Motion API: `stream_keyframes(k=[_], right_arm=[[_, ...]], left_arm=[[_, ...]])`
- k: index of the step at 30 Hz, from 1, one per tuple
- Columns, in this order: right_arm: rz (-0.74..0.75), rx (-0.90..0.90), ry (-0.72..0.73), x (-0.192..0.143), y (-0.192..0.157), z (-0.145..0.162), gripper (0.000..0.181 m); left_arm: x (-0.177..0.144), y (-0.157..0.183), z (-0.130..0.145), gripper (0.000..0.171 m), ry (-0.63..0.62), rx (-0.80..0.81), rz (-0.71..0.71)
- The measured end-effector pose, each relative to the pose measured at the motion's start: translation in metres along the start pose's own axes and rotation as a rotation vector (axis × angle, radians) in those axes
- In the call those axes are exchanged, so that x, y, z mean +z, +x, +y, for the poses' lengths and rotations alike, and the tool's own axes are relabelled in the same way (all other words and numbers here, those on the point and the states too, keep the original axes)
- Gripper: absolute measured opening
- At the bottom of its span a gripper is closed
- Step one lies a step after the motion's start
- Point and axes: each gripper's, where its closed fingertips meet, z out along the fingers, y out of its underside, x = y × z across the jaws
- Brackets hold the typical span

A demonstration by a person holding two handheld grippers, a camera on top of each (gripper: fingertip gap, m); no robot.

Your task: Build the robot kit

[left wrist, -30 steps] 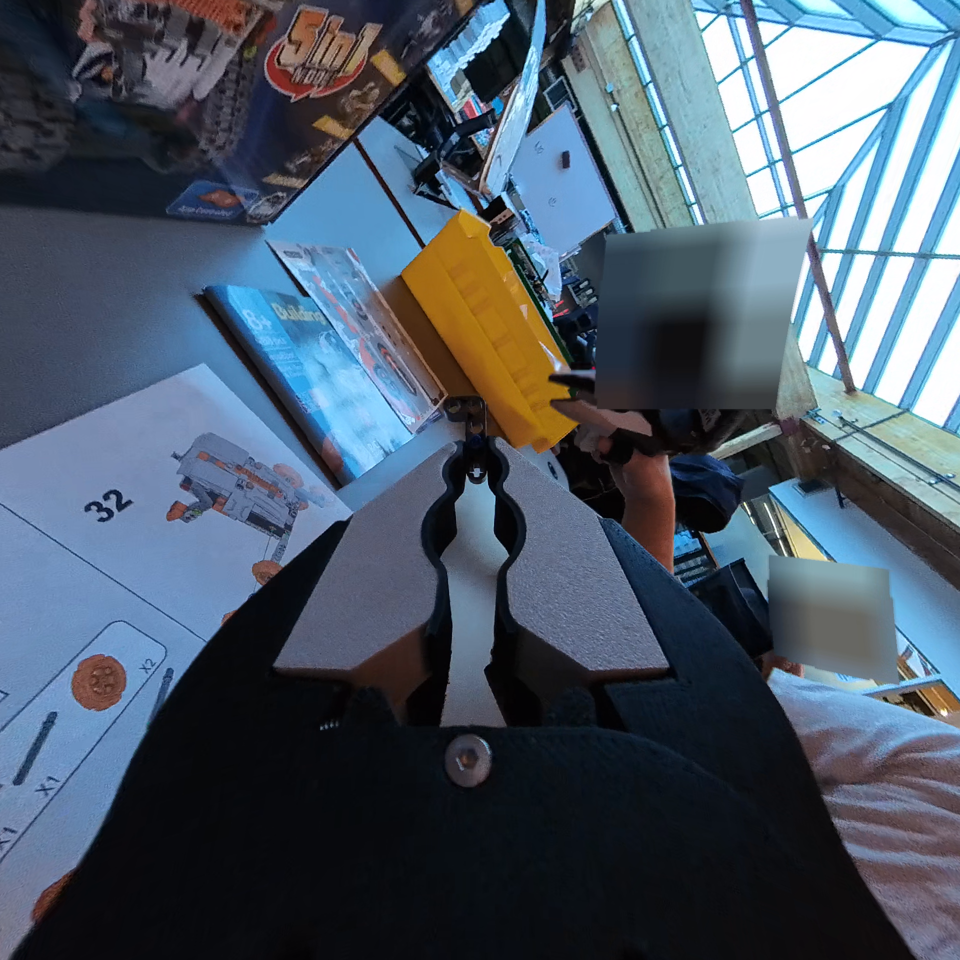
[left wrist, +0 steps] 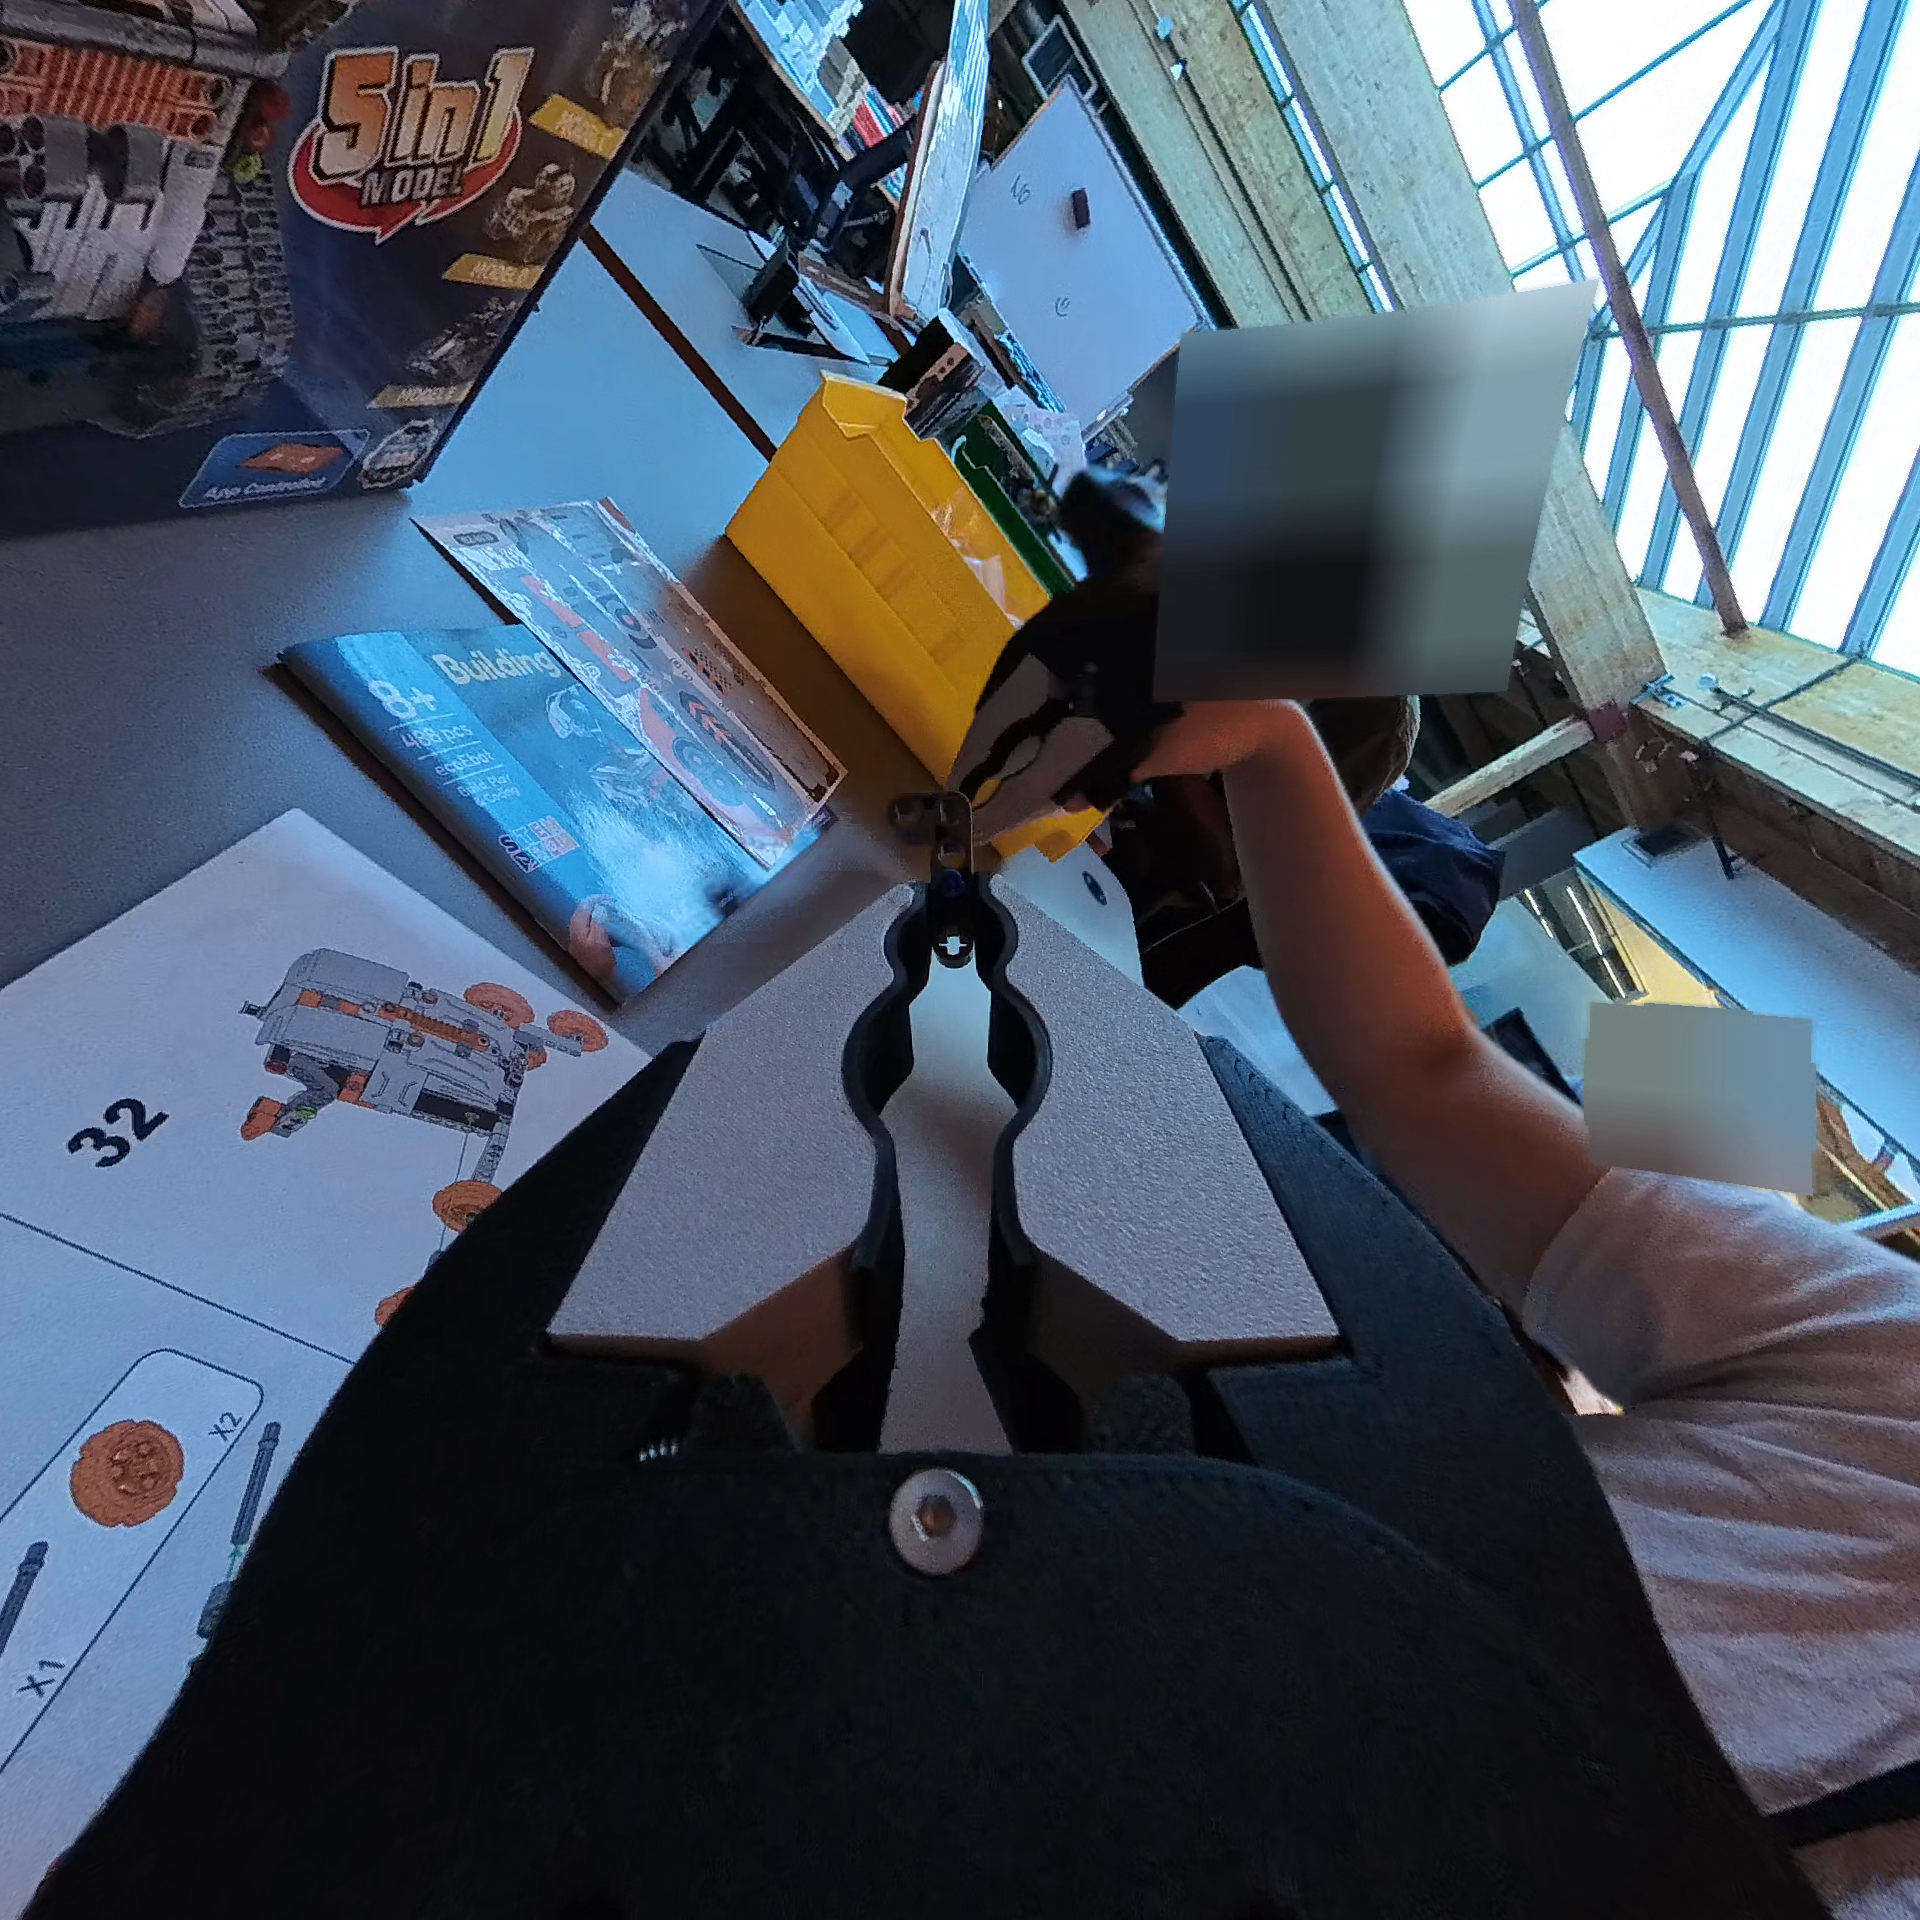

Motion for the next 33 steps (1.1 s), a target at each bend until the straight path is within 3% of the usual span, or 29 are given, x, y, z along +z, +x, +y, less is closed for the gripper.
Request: stream_keyframes(k=[2, 4, 6, 10, 16, 19, 22, 26, 27, 29, 31, 33], right_arm=[[-0.036, -0.035, 0.308, -0.021, -0.022, -0.044, 0.006], [-0.132, -0.027, 0.505, -0.040, -0.050, -0.069, 0.006], [-0.174, 0.021, 0.482, -0.037, -0.065, -0.071, 0.005], [0.120, 0.058, 0.151, 0.006, -0.052, -0.048, 0.006], [0.442, 0.055, -0.057, 0.042, -0.048, -0.043, 0.006], [0.568, 0.017, 0.043, 0.045, -0.052, -0.055, 0.009], [0.540, 0.022, 0.238, 0.045, -0.072, -0.055, 0.022], [0.497, -0.009, 0.426, 0.035, -0.076, -0.037, 0.023], [0.468, 0.045, 0.477, 0.032, -0.070, -0.036, 0.026], [0.238, 0.243, 0.553, 0.035, -0.072, -0.040, 0.038], [0.051, 0.355, 0.647, 0.035, -0.084, -0.060, 0.033], [0.219, 0.340, 0.613, 0.044, -0.072, -0.060, 0.031]], left_arm=[[-0.001, 0.003, -0.003, 0.004, 0.012, 0.011, 0.011], [-0.002, 0.006, -0.004, 0.004, 0.014, 0.028, 0.013], [-0.004, 0.010, -0.005, 0.004, 0.011, 0.049, 0.019], [-0.009, 0.019, -0.012, 0.004, 0.046, 0.090, 0.041], [-0.014, 0.016, -0.015, 0.004, 0.066, 0.062, 0.045], [-0.017, 0.016, -0.017, 0.004, 0.080, 0.047, 0.055], [-0.019, 0.015, -0.017, 0.004, 0.079, 0.038, 0.058], [-0.020, 0.018, -0.018, 0.004, 0.086, 0.014, 0.095], [-0.020, 0.018, -0.018, 0.004, 0.087, 0.011, 0.101], [-0.020, 0.018, -0.018, 0.004, 0.086, 0.005, 0.105], [-0.020, 0.019, -0.017, 0.004, 0.084, -0.001, 0.111], [-0.022, 0.019, -0.017, 0.004, 0.091, -0.004, 0.112]])
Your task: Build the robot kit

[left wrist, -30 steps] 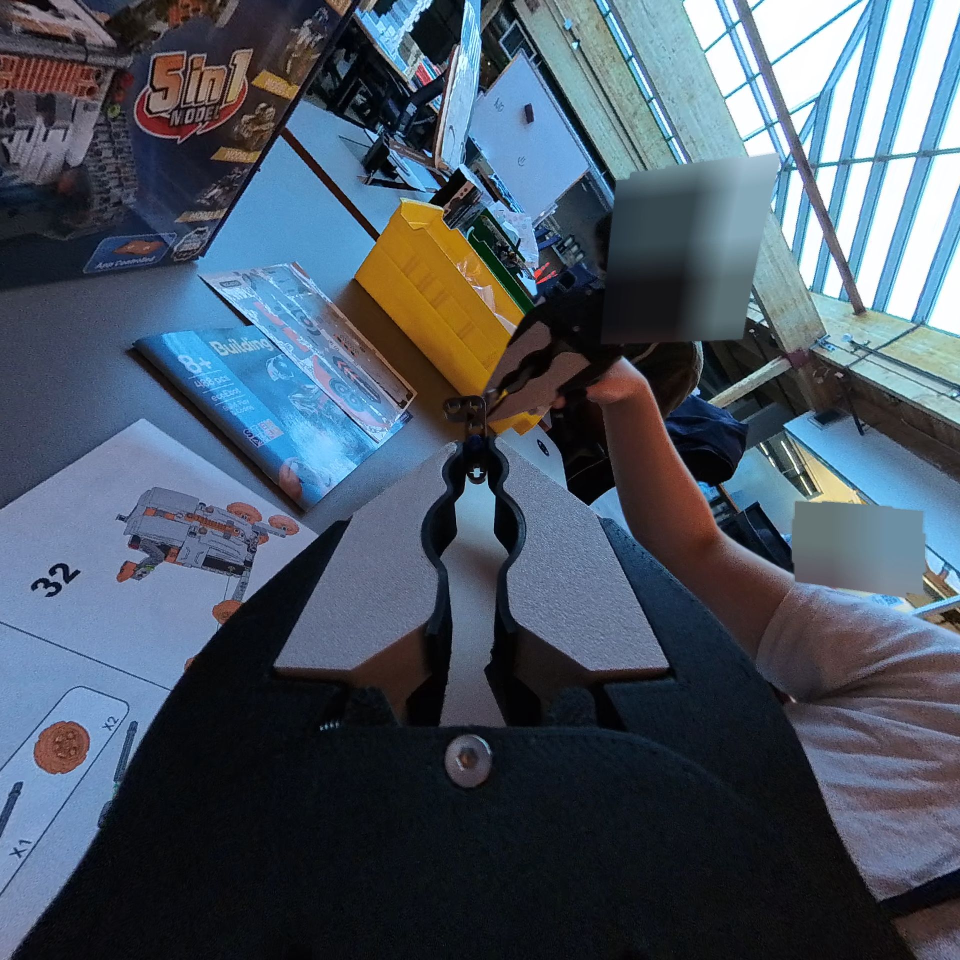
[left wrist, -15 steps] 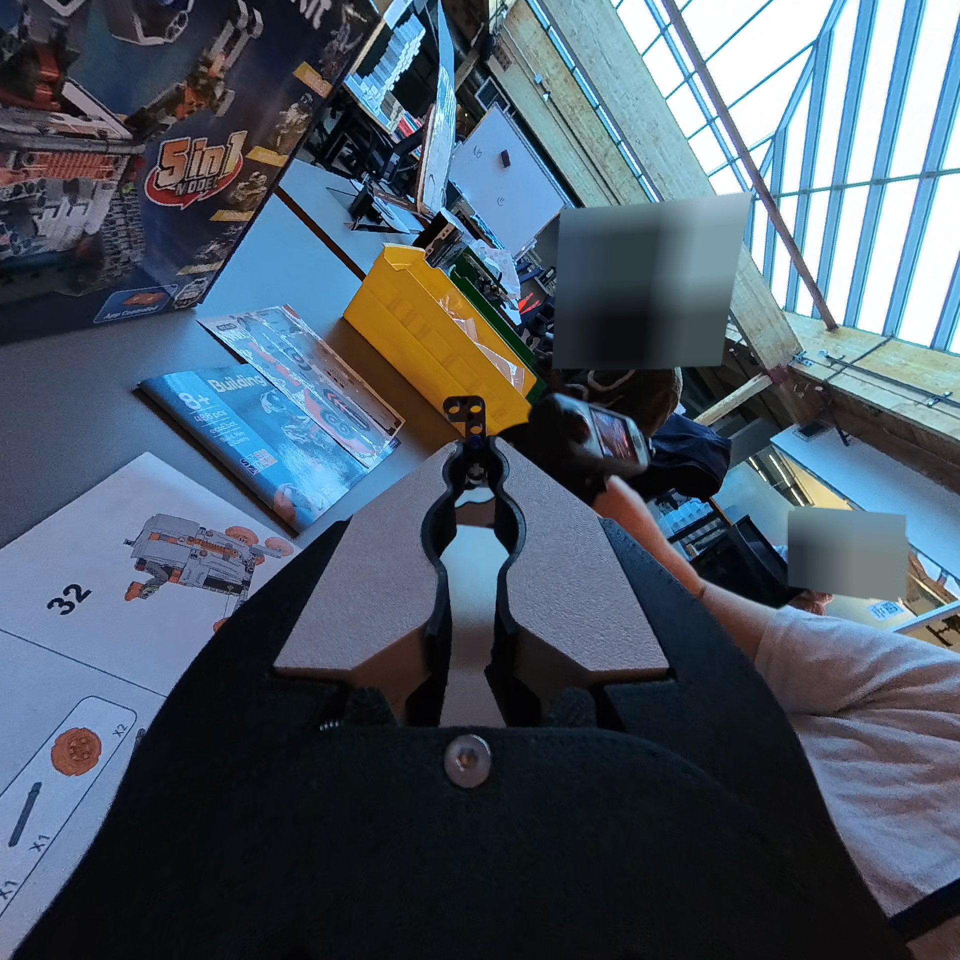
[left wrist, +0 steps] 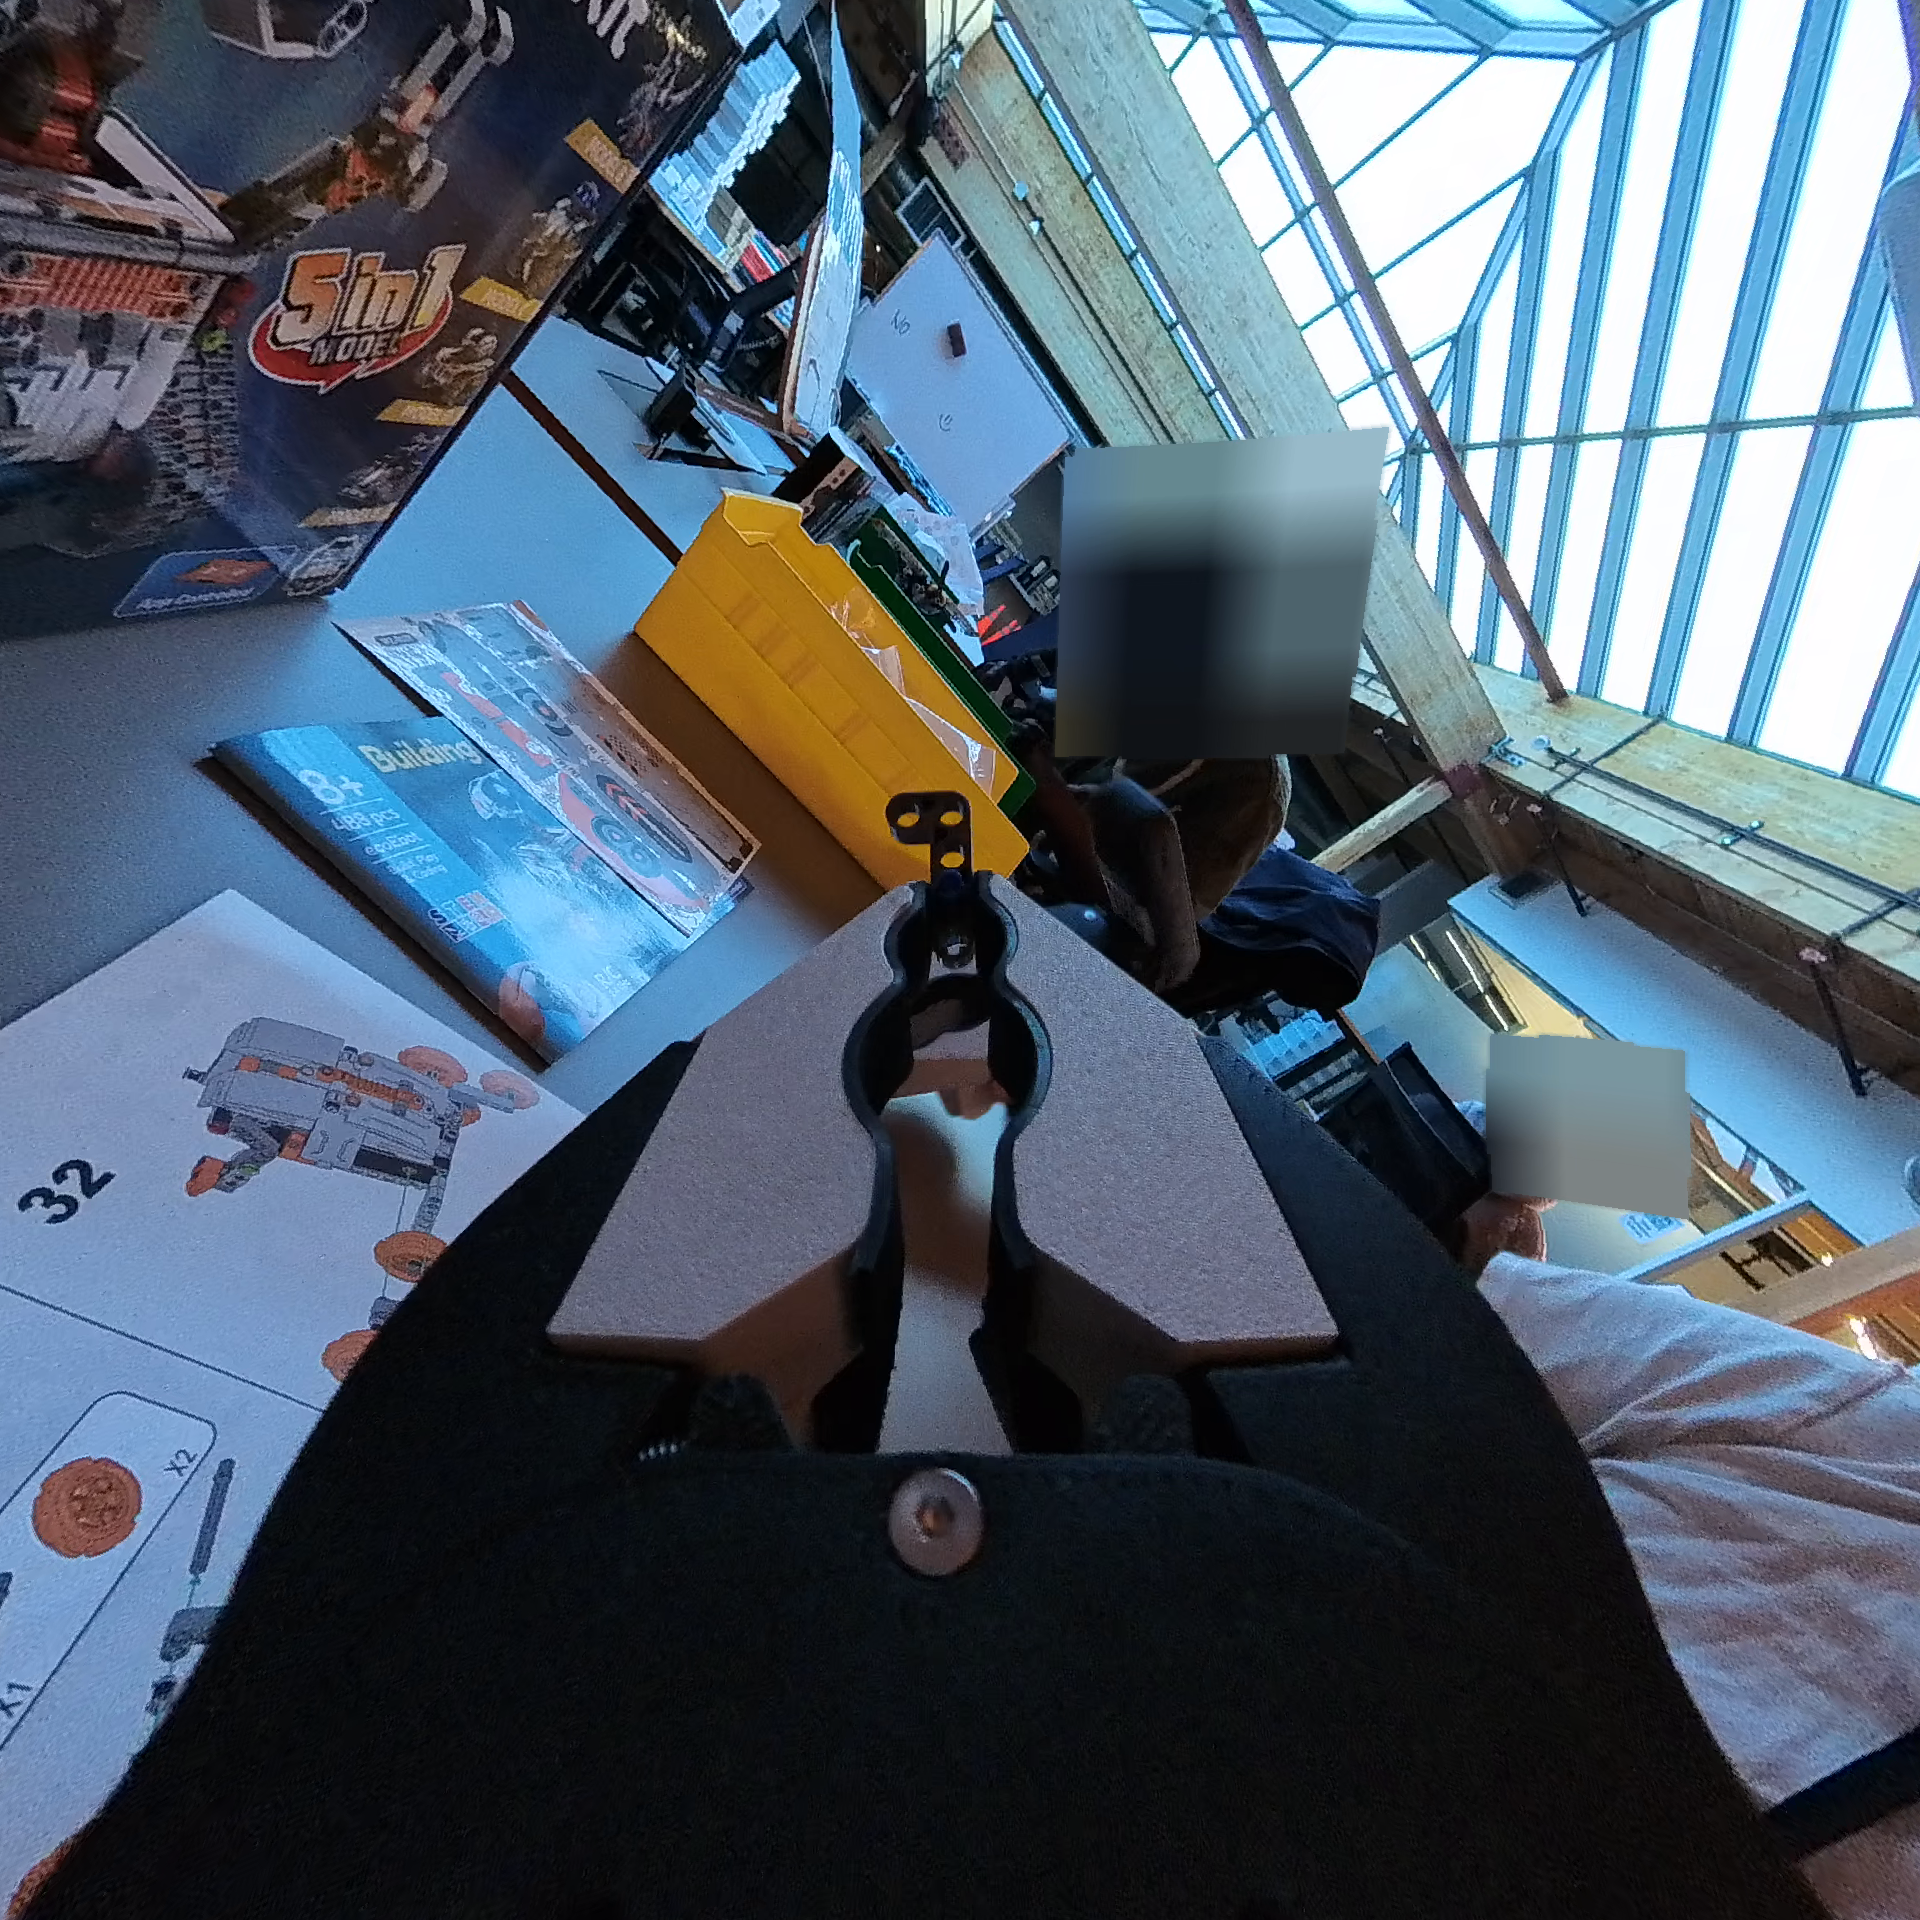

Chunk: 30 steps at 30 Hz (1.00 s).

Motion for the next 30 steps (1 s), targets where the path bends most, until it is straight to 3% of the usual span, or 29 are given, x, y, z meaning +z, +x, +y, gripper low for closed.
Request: stream_keyframes(k=[2, 4, 6, 12, 15, 19, 23, 27, 30], right_arm=[[0.177, -0.168, 0.002, 0.002, 0.011, 0.001, 0.032], [0.239, -0.270, 0.015, 0.001, 0.011, -0.002, 0.006], [0.341, -0.456, 0.043, -0.001, 0.010, -0.011, 0.006], [0.757, -1.403, -0.171, 0.004, -0.003, -0.009, 0.007], [0.750, -1.508, -0.182, 0.004, -0.013, -0.006, 0.008], [0.503, -1.365, -0.135, -0.002, -0.032, 0.005, 0.014], [0.045, -0.822, -0.076, -0.011, -0.047, 0.003, 0.029], [-0.050, -0.295, -0.117, -0.008, -0.010, -0.018, 0.023], [-0.149, -0.103, -0.246, 0.001, -0.015, -0.008, 0.030]], left_arm=[[-0.002, 0.002, -0.001, 0.004, 0.008, -0.003, 0.007], [-0.004, 0.004, -0.003, 0.004, 0.016, -0.004, 0.015], [-0.006, 0.004, -0.005, 0.004, 0.024, -0.005, 0.020], [-0.014, 0.003, -0.011, 0.004, 0.055, -0.032, 0.030], [-0.021, 0.002, -0.014, 0.004, 0.069, -0.034, 0.029], [-0.026, -0.002, -0.015, 0.004, 0.078, -0.053, 0.027], [-0.024, -0.005, -0.011, 0.004, 0.061, -0.067, 0.023], [-0.020, -0.006, -0.008, 0.004, 0.044, -0.070, 0.017], [-0.018, -0.007, -0.005, 0.004, 0.032, -0.072, 0.011]])
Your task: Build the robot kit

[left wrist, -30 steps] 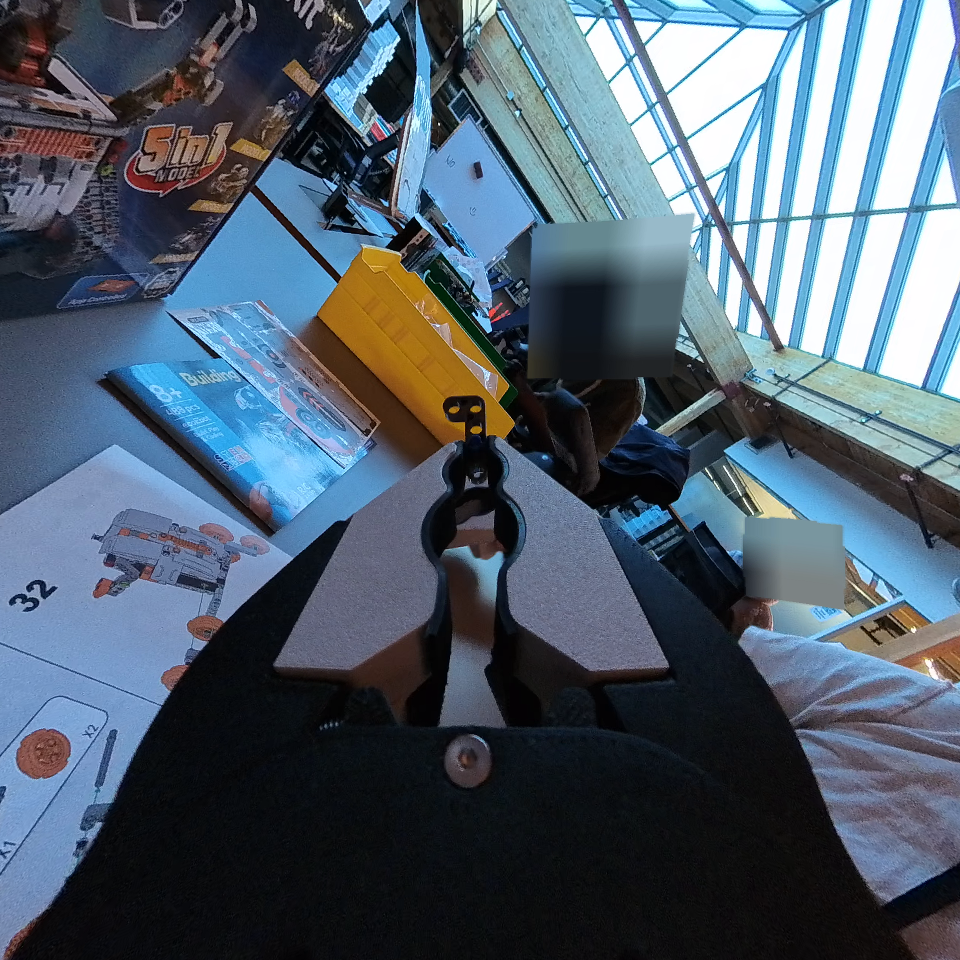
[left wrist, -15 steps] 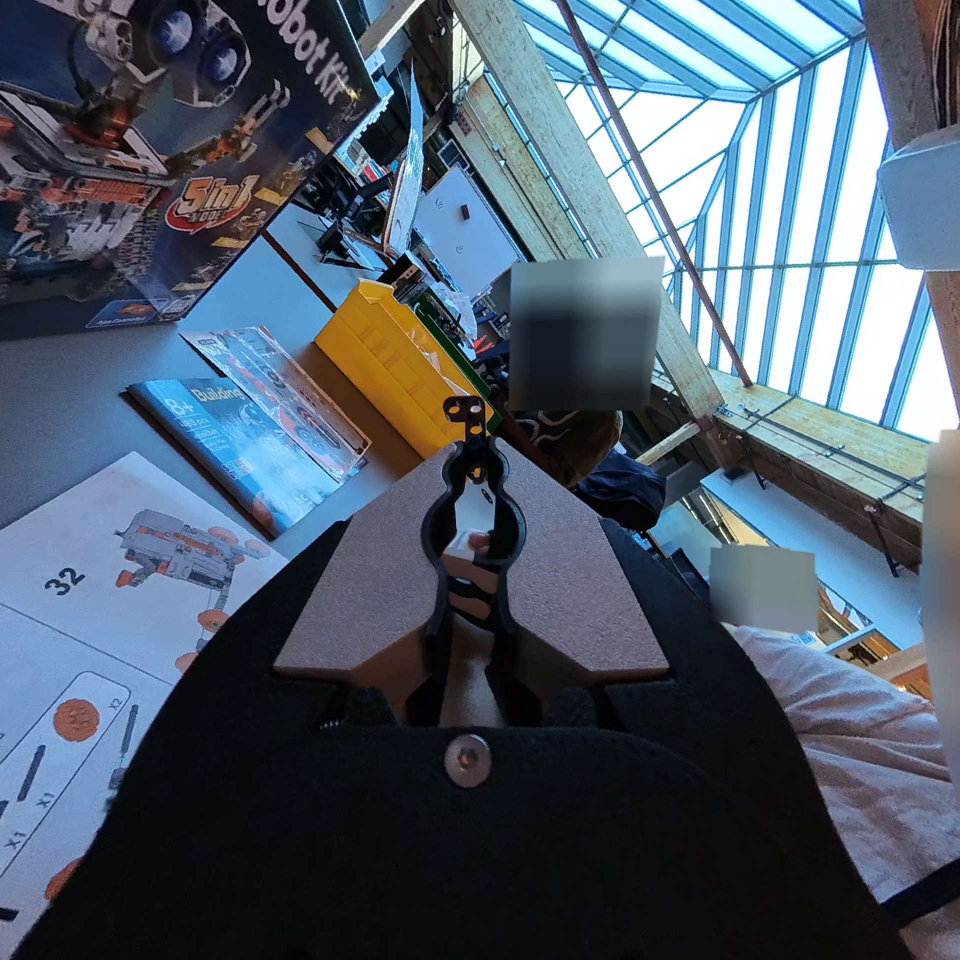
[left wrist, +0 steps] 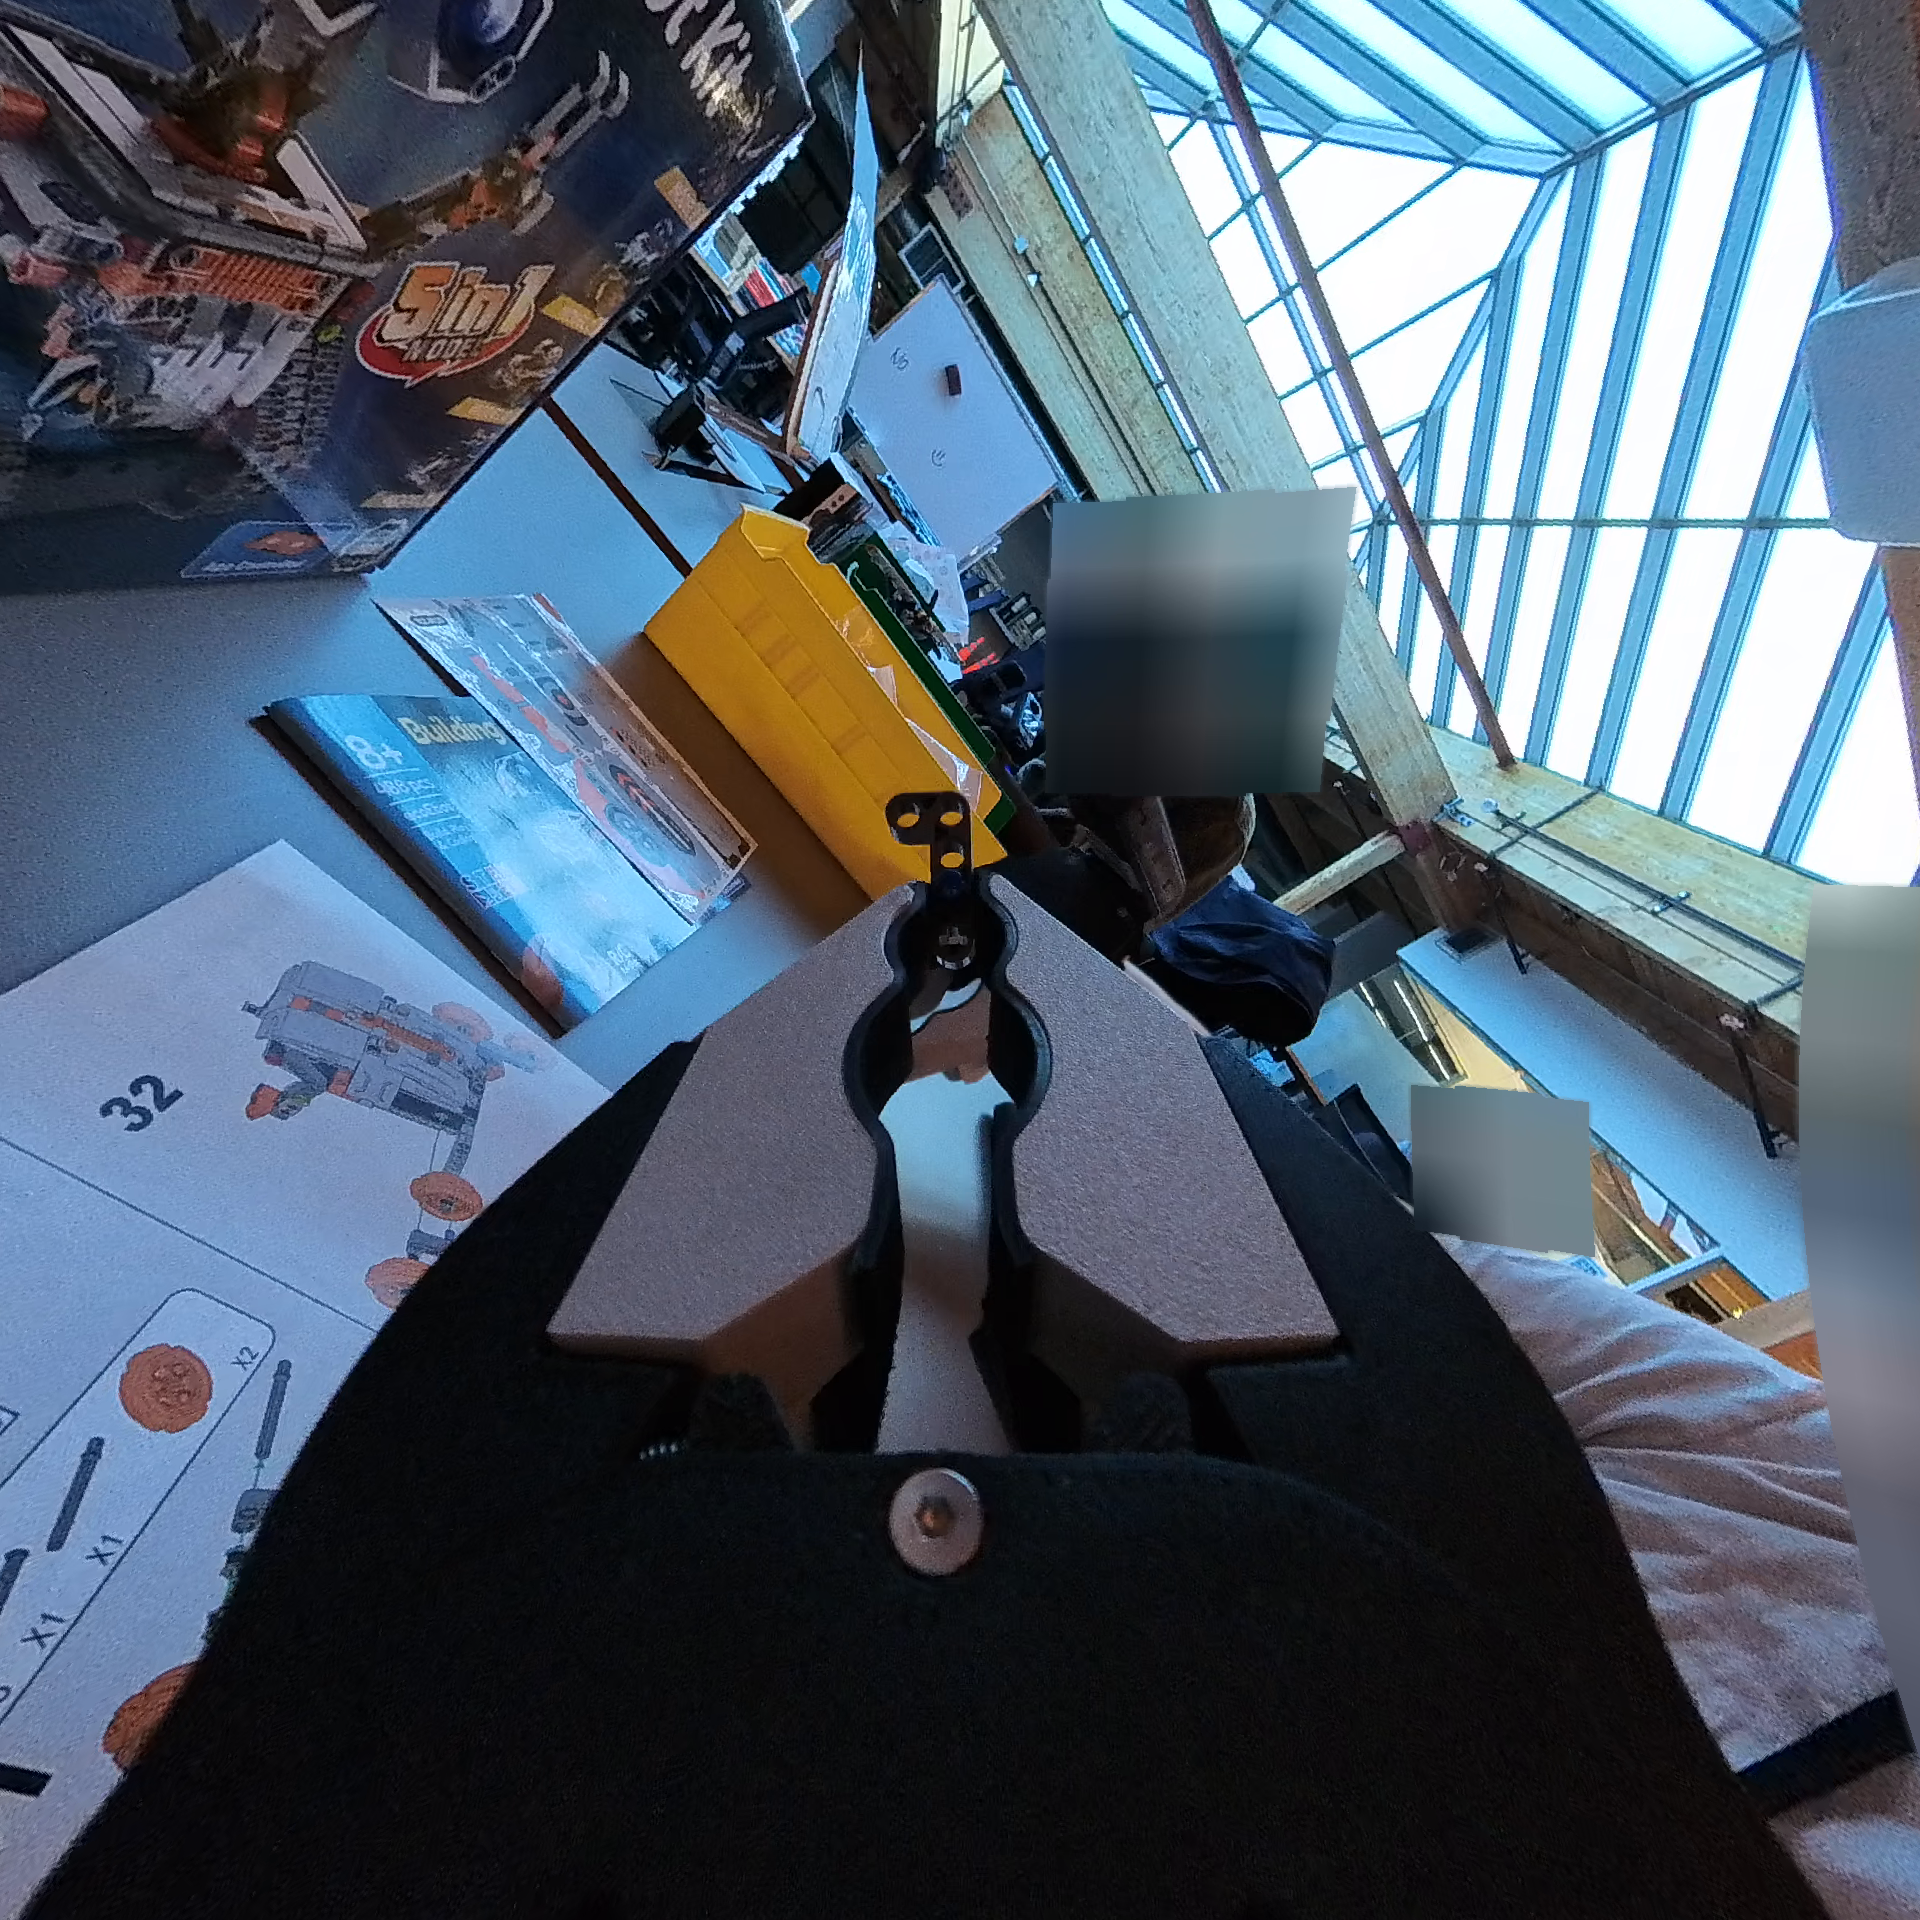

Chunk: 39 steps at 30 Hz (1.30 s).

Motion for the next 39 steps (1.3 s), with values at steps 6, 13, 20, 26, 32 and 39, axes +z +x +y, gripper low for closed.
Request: stream_keyframes(k=[6, 13, 20, 26, 32, 39], right_arm=[[-0.103, 0.064, -0.251, 0.014, -0.008, 0.005, 0.019], [-0.157, 0.015, -0.464, 0.004, -0.012, 0.015, 0.024], [-0.309, -0.055, -0.317, 0.011, -0.028, 0.018, 0.012], [-0.283, -0.236, -0.129, 0.006, -0.021, 0.011, 0.035], [-0.137, -0.671, 0.204, 0.004, -0.017, -0.001, 0.071], [-0.196, -0.649, 0.228, 0.019, -0.026, 0.004, 0.052]], left_arm=[[0.004, -0.004, 0.005, 0.004, -0.021, -0.015, -0.004], [0.008, -0.007, 0.013, 0.004, -0.055, -0.031, -0.009], [0.005, -0.009, 0.010, 0.004, -0.047, -0.030, -0.014], [0.005, -0.011, 0.016, 0.004, -0.070, -0.036, -0.026], [0.012, -0.015, 0.023, 0.004, -0.108, -0.035, -0.036], [0.016, -0.022, 0.031, 0.004, -0.141, -0.041, -0.058]])
